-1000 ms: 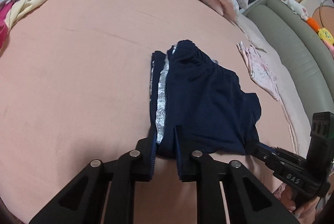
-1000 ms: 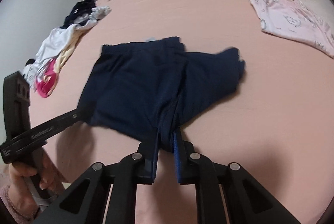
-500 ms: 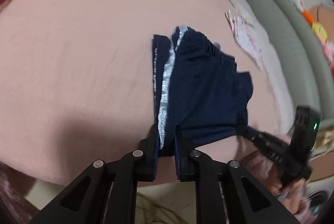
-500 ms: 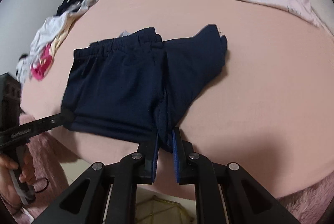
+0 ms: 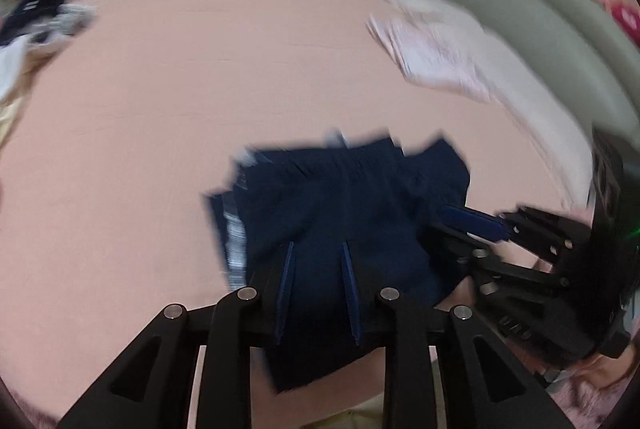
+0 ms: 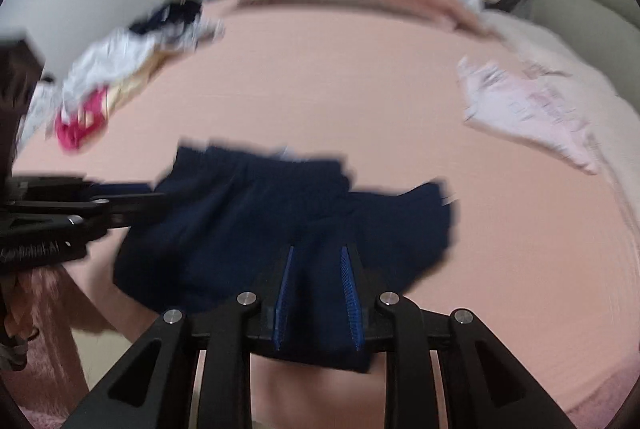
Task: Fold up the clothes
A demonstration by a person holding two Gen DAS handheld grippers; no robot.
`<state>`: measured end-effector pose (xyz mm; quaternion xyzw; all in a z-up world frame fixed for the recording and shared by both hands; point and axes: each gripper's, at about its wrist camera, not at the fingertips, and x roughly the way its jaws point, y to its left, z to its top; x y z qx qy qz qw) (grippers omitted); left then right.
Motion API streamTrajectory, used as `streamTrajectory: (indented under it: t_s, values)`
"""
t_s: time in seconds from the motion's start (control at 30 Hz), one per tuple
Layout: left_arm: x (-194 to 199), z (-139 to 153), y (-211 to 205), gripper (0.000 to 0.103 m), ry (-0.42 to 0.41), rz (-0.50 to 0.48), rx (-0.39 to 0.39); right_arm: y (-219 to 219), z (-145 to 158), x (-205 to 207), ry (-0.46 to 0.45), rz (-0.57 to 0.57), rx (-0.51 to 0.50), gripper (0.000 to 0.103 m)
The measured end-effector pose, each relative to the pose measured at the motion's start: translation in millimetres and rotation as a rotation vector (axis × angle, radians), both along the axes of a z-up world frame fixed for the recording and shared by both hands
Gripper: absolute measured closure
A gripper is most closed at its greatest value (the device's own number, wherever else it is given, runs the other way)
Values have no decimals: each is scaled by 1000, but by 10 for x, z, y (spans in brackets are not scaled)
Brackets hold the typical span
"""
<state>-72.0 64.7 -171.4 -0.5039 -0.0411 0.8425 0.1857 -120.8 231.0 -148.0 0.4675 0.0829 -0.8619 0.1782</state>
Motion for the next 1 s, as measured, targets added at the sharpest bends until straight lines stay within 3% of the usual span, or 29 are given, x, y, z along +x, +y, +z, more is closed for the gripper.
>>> streamTrajectory:
  t_s: [0.13, 0.2, 0.23, 0.27, 0.37, 0.43, 0.53, 0.6, 0.67, 0.73, 0.83, 0.93, 1.0]
  values:
    - [12, -189, 87, 79, -8, -46, -81, 136, -137, 131, -74, -17, 61, 80]
    - [54, -176, 4, 79, -15, -43, -79, 164, -116, 122, -89, -56, 80, 78]
    - [61, -150, -44, 79, -21, -38, -87, 224, -105, 130, -92, -89, 78, 74]
    - [67, -125, -91, 79, -28, -33, -95, 294, -93, 144, -94, -124, 74, 62]
    - [106, 58, -175, 77, 23, -7, -122, 433, 10, 145, -75, -199, 3, 61]
    - [122, 193, -186, 61, 101, 1, -93, 335, 91, 135, -10, -180, -1, 61]
    - [19, 99, -84, 55, 69, -33, -67, 111, 138, 88, 44, -119, -25, 61]
    - [-40, -77, -4, 55, 42, -36, -150, -55, 112, 48, 34, -75, -16, 61]
    - [5, -208, 6, 54, 19, -27, -237, -79, -55, 68, -6, -75, 86, 61]
    - [63, -164, -191, 53, 7, 21, -168, 104, -149, 128, -53, -107, 94, 61]
    - [86, -81, -511, 53, 3, 125, -115, 394, -37, 210, -108, -222, 2, 60]
    - [29, 15, -612, 53, 30, 152, -53, 505, 63, 224, -64, -281, -30, 58]
    - [-55, 56, -480, 53, 58, 134, -52, 358, 103, 109, -32, -252, -51, 58]
